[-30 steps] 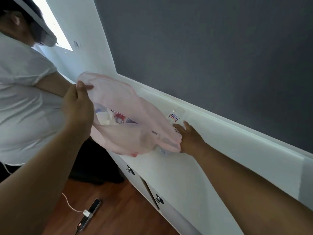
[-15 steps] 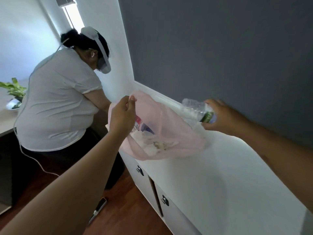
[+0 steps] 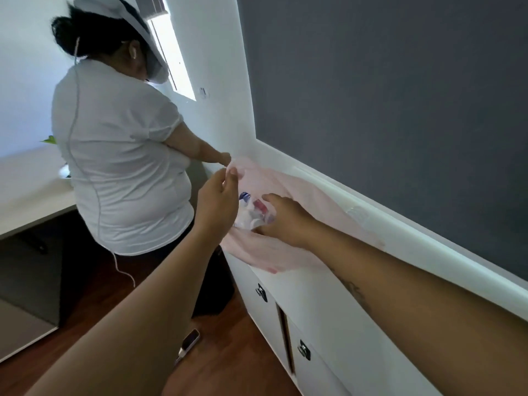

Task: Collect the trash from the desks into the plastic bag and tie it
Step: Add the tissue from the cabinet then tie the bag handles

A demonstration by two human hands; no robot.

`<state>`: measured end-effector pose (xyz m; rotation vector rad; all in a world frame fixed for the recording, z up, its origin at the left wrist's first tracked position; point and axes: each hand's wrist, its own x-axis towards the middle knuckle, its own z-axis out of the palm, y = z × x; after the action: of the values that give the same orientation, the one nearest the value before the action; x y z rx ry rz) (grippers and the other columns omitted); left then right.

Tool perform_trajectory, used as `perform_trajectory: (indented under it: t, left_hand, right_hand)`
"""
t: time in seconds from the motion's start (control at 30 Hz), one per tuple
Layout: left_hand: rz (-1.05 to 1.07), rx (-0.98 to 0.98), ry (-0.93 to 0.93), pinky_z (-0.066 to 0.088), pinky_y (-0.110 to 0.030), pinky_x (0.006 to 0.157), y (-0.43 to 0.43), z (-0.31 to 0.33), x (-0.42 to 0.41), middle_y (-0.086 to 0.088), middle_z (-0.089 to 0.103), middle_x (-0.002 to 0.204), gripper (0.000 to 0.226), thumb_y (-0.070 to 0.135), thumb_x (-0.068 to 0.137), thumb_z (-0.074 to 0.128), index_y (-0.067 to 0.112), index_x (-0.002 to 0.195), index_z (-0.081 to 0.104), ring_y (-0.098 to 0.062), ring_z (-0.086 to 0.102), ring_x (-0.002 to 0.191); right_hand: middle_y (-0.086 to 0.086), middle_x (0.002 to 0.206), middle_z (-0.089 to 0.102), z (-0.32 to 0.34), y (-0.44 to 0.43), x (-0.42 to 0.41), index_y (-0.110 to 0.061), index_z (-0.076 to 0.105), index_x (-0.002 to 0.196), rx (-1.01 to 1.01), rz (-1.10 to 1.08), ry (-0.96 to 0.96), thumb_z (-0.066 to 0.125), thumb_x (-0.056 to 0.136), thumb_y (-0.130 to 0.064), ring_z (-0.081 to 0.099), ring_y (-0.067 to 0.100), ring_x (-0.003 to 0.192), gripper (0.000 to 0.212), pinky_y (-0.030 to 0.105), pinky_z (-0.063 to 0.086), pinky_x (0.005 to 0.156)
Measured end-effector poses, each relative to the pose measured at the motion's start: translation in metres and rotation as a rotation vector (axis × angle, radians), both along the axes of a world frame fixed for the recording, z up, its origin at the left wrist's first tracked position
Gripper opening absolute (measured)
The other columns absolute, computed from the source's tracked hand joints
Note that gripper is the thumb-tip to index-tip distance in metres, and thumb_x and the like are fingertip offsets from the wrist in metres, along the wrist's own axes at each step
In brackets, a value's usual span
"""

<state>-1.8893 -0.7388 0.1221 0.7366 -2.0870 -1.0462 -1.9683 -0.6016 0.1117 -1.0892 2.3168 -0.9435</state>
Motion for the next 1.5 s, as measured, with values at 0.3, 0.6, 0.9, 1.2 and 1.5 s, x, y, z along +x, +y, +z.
perform_trajectory:
  t: [0.3,0.6,0.9,1.2,1.5]
  left_hand:
    - [0.016,-0.003,0.012,0.041,-0.018,0.071,-0.003,-0.006,0.004,0.028,0.067,0.082,0.034,0.051,0.098,0.037,0.041,0.089,0.068,0.011,0.060,0.083]
    - [0.045,-0.028,-0.020,0.038,-0.027,0.058,0.003,-0.018,0.012,0.028,0.061,0.061,0.034,0.049,0.101,0.040,0.044,0.080,0.066,0.010,0.053,0.056]
    - [0.083,-0.036,-0.021,0.036,-0.019,0.060,0.013,-0.016,0.007,0.024,0.057,0.061,0.034,0.051,0.100,0.040,0.035,0.093,0.069,0.015,0.053,0.061]
    - [0.088,-0.016,-0.036,0.038,-0.017,0.063,0.020,0.005,-0.023,0.019,0.063,0.081,0.031,0.049,0.099,0.039,0.038,0.084,0.063,0.016,0.055,0.070]
    - [0.056,-0.005,-0.017,0.037,-0.014,0.067,-0.005,0.015,-0.016,0.020,0.065,0.088,0.030,0.048,0.099,0.039,0.040,0.083,0.064,0.012,0.057,0.080]
  right_hand:
    - [0.003,0.072,0.058,-0.021,0.059,-0.092,-0.017,0.051,0.073,-0.244,-0.584,0.281,0.045,0.092,-0.028,0.057,0.030,0.069,0.022,0.032,0.039,0.053]
    - [-0.006,0.163,0.001,-0.122,0.089,-0.162,-0.040,0.019,0.150,0.499,-0.098,0.352,0.037,0.099,-0.018,0.000,0.029,0.148,0.059,0.045,0.028,0.110]
    - [0.009,0.127,0.042,-0.110,0.128,-0.167,-0.032,0.036,0.132,0.781,-0.156,0.549,0.068,0.073,-0.044,0.042,0.037,0.119,0.068,0.048,0.036,0.101]
    - [-0.010,0.092,0.063,0.019,0.115,-0.076,-0.043,0.037,0.106,0.064,-0.019,0.098,0.069,0.057,-0.074,0.066,0.015,0.074,0.066,0.037,0.059,0.062]
    - [0.004,0.136,0.052,0.008,-0.002,-0.016,-0.024,0.040,0.141,-0.014,-0.080,-0.377,0.056,0.070,-0.078,0.058,0.029,0.110,0.091,0.044,0.053,0.088]
